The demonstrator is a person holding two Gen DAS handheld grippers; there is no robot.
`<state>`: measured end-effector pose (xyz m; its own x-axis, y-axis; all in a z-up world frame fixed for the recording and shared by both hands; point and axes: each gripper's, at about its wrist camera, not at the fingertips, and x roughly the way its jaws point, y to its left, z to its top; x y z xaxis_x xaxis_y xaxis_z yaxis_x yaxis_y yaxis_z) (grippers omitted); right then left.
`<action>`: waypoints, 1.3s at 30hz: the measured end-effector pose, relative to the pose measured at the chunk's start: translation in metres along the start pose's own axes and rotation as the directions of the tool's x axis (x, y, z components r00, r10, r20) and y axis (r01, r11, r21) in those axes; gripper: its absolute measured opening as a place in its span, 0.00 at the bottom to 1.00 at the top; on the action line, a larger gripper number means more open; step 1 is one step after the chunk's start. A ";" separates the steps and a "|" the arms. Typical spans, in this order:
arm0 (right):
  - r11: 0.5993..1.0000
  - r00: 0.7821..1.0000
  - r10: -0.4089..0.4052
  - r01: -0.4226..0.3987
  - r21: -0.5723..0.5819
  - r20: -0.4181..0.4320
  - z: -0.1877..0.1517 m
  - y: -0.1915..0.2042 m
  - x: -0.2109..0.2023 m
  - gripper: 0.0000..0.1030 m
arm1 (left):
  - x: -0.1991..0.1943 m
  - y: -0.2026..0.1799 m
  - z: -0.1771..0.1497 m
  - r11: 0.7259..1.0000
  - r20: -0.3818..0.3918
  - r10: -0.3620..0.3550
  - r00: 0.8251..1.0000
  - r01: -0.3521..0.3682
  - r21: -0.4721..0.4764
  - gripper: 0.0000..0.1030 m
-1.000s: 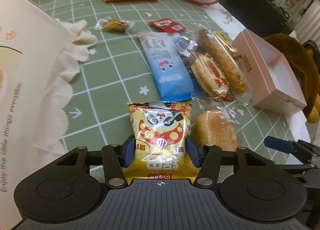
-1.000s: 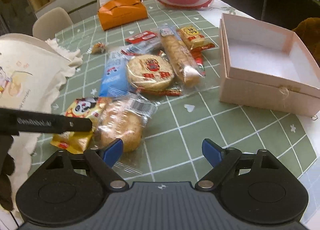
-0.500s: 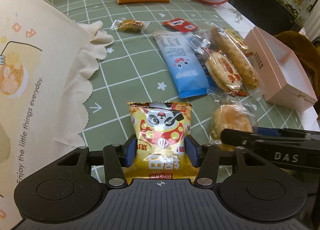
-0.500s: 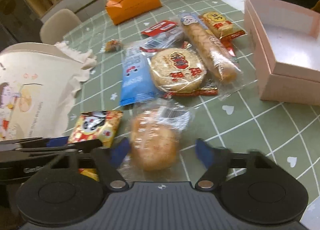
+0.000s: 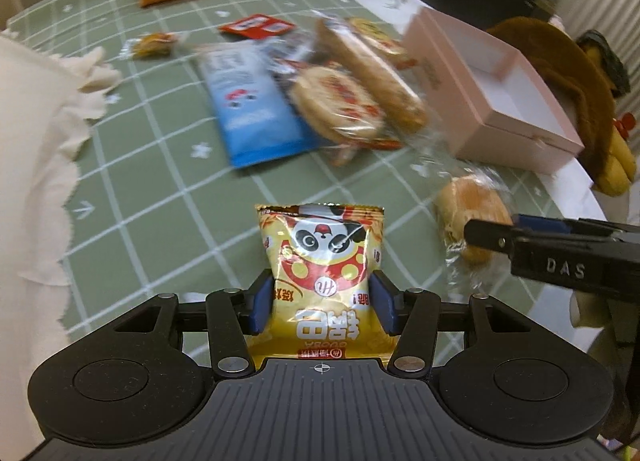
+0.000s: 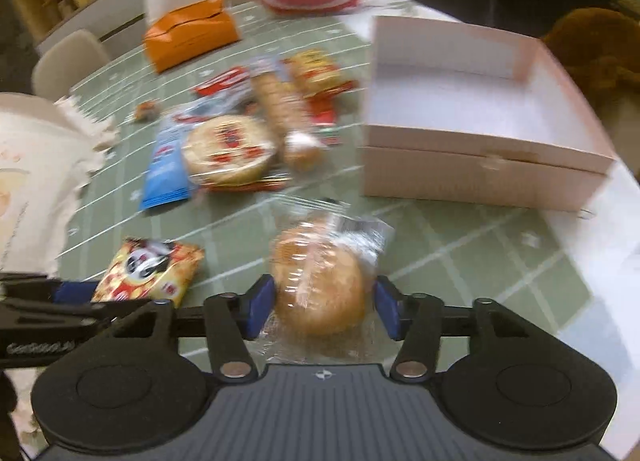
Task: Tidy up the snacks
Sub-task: 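Grasp the clear-wrapped bread roll with the right tool while the left tool holds the panda bag, then carry both snacks over the pink box and open both tools to drop them in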
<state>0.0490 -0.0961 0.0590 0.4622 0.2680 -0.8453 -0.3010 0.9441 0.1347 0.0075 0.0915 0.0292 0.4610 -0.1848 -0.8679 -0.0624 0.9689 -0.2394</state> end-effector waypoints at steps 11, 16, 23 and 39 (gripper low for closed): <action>0.996 0.994 -0.089 0.088 0.021 0.065 -0.012 -0.024 -0.017 0.70 | 0.005 -0.021 -0.005 0.999 -0.023 -0.039 0.999 0.040 0.037 0.55; 0.997 0.995 -0.038 0.044 -0.061 0.096 -0.010 -0.007 -0.020 0.73 | 0.004 -0.016 -0.005 0.999 -0.021 -0.039 0.999 0.040 0.020 0.55; 0.992 0.995 -0.088 0.091 -0.093 0.038 0.011 0.005 0.016 0.73 | 0.003 -0.017 -0.005 0.999 -0.022 -0.040 0.999 0.040 0.021 0.55; 1.000 0.992 -0.011 0.010 0.009 0.129 0.010 -0.055 -0.076 0.59 | -0.039 -0.066 0.029 0.976 0.071 -0.192 0.979 0.182 0.124 0.55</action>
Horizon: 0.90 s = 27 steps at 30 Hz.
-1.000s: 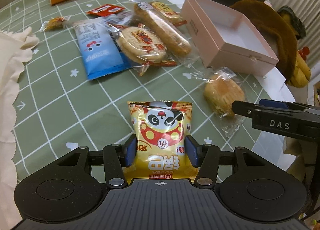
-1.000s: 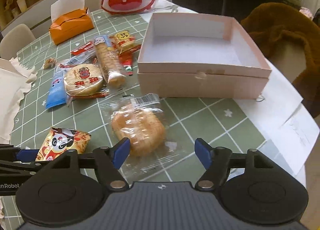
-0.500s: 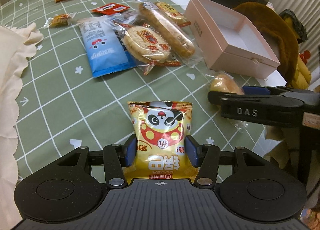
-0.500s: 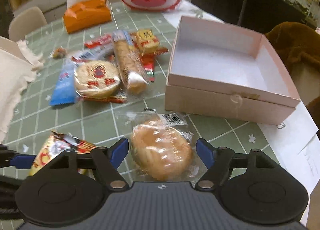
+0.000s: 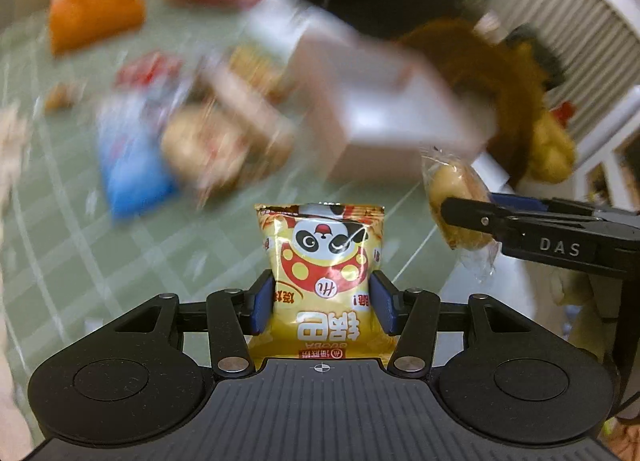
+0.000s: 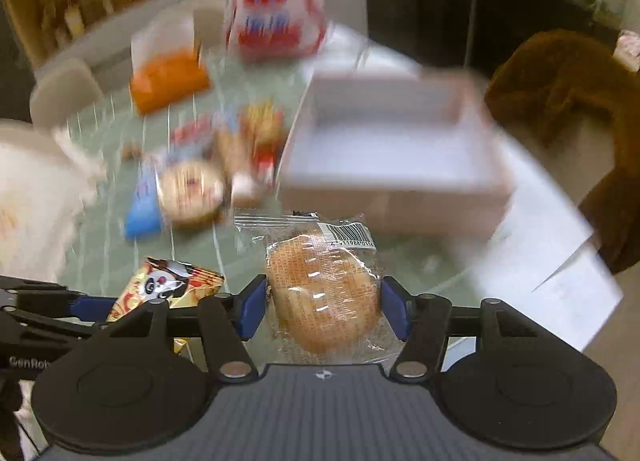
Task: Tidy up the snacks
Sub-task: 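Carry both snacks over the pink box and open both tools to drop them in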
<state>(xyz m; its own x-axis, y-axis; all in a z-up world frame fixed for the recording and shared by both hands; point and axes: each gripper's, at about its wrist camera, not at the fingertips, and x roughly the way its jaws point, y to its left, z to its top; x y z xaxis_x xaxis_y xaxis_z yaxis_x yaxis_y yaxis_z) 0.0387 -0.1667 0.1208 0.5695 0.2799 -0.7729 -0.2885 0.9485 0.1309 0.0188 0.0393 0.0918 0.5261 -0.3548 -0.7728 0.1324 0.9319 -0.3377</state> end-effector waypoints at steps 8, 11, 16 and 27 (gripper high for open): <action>0.996 0.958 -0.069 0.049 0.079 0.279 0.130 -0.034 -0.090 0.59 | -0.045 -0.062 0.141 0.982 0.279 -0.089 0.956 0.037 0.186 0.55; 0.991 0.959 -0.117 0.095 0.095 0.258 0.156 -0.040 -0.073 0.59 | -0.007 -0.067 0.157 0.982 0.234 -0.067 0.970 0.023 0.188 0.55; 0.982 0.976 -0.151 0.131 0.133 0.154 0.162 -0.055 -0.019 0.59 | 0.052 -0.056 0.157 0.985 0.147 -0.076 0.986 0.051 0.167 0.55; 0.965 0.983 -0.181 0.172 0.200 0.030 0.161 -0.069 0.055 0.68 | 0.110 0.000 0.152 0.981 0.067 -0.195 0.979 0.195 -0.001 0.53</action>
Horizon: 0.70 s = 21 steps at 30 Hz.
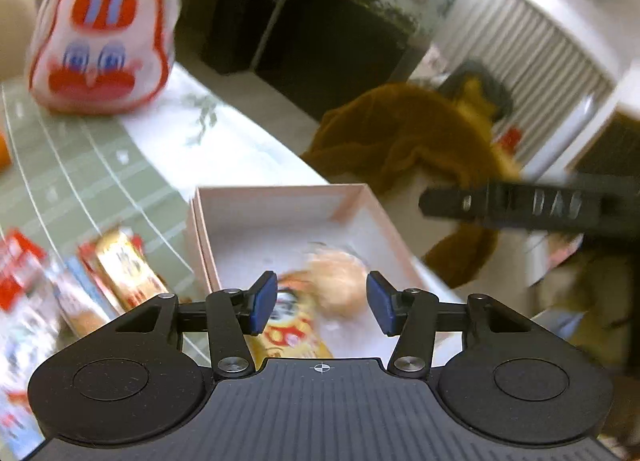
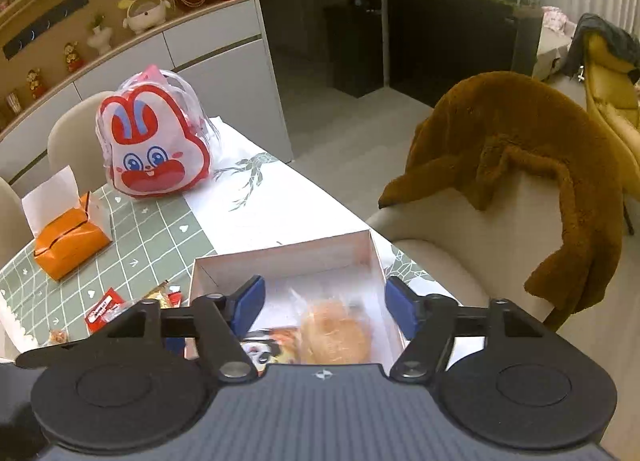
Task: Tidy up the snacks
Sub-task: 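Carry both snacks over the pink box and open both tools to drop them in, then grasp the small orange-wrapped snack stick with the left tool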
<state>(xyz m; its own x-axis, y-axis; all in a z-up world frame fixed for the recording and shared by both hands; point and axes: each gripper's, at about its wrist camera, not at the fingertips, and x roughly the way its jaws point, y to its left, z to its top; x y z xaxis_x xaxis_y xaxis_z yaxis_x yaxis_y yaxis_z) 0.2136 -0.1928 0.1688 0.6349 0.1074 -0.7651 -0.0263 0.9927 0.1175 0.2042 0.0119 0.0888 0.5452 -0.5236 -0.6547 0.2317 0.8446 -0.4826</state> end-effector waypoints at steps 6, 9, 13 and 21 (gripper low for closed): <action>0.996 1.000 0.004 -0.006 -0.086 -0.023 -0.014 0.022 0.003 0.68 | -0.044 0.062 -0.003 0.973 0.112 0.217 0.970 -0.206 -0.104 0.53; 0.989 0.999 0.013 -0.019 -0.144 -0.045 -0.024 0.041 0.008 0.68 | -0.074 0.114 -0.005 0.893 0.145 0.429 0.891 -0.395 -0.213 0.53; 0.981 0.994 0.066 -0.080 -0.178 -0.084 -0.039 0.062 0.012 0.68 | -0.113 0.200 -0.020 0.714 0.042 0.584 0.811 -0.488 -0.502 0.53; 0.962 0.980 0.126 -0.159 -0.220 -0.155 -0.056 0.113 0.023 0.68 | -0.092 0.239 -0.021 0.654 -0.122 0.570 0.812 -0.539 -0.531 0.53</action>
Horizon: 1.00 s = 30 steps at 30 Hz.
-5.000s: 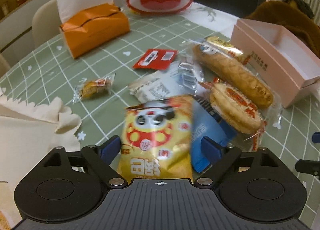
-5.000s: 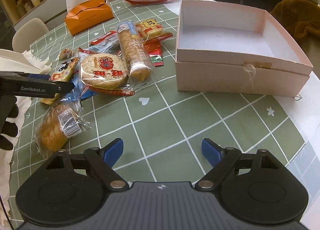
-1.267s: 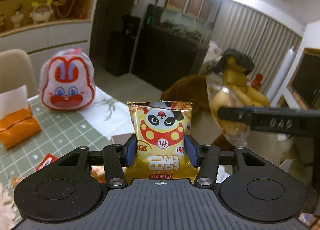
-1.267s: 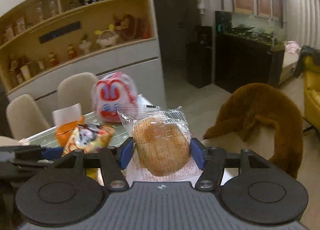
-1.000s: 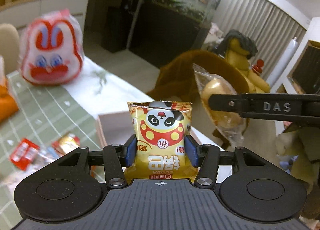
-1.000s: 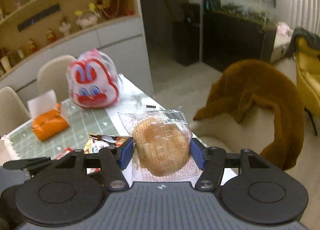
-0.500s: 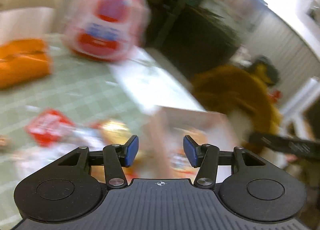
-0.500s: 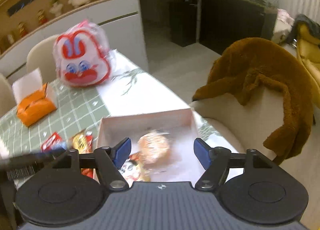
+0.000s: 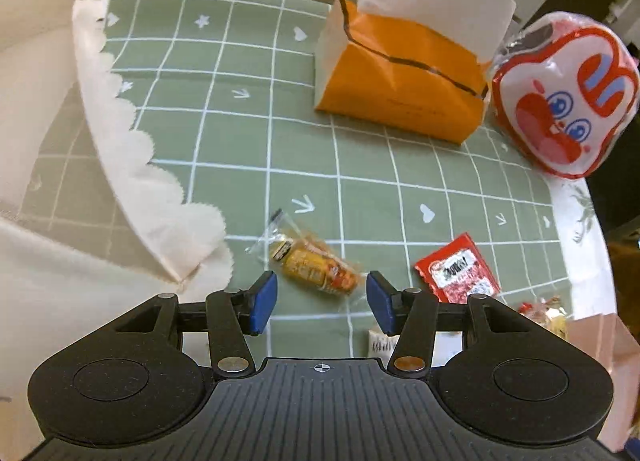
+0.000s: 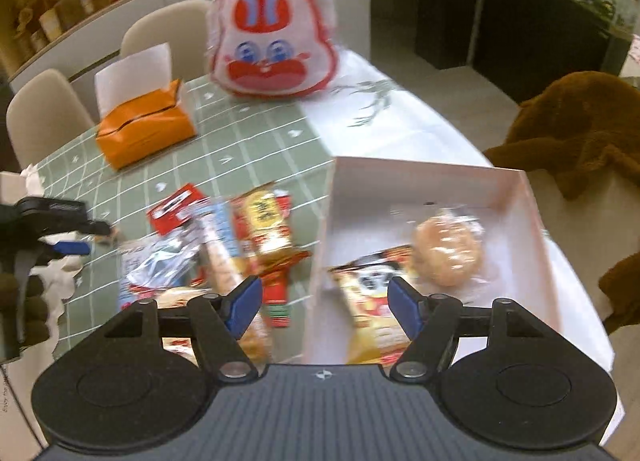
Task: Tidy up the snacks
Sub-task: 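Grasp the small orange-wrapped snack stick with the left tool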
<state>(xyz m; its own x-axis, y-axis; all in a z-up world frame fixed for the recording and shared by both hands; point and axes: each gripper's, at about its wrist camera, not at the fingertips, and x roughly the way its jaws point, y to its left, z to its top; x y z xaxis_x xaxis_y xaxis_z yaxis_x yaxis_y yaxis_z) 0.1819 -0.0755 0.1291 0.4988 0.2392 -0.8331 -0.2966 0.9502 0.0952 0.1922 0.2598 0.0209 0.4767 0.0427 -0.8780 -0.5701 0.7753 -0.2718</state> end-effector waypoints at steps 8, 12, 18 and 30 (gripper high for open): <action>0.996 1.000 -0.009 0.010 -0.089 0.011 -0.009 0.032 -0.001 0.68 | 0.014 -0.017 0.009 0.996 0.051 0.052 0.997 -0.056 0.075 0.50; 0.996 1.000 -0.006 0.006 -0.085 -0.002 -0.013 0.035 0.000 0.68 | 0.011 -0.010 0.006 0.993 0.077 0.046 0.996 -0.054 0.104 0.28; 0.996 1.000 0.019 -0.020 -0.088 -0.014 -0.019 0.047 0.005 0.68 | -0.010 -0.003 -0.029 0.974 0.061 -0.055 0.997 0.040 0.225 0.23; 0.975 0.987 0.098 -0.121 -0.187 -0.124 -0.039 0.112 0.059 0.68 | -0.062 0.012 -0.114 0.919 -0.073 -0.210 0.975 0.222 0.325 0.23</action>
<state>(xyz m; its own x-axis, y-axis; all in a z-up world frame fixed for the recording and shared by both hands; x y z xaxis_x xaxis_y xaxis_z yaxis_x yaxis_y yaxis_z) 0.1461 0.0373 0.0688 0.3624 0.3048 -0.8808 -0.5019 0.8601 0.0912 0.0794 0.1951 0.0271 0.5354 -0.1671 -0.8279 -0.2011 0.9268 -0.3171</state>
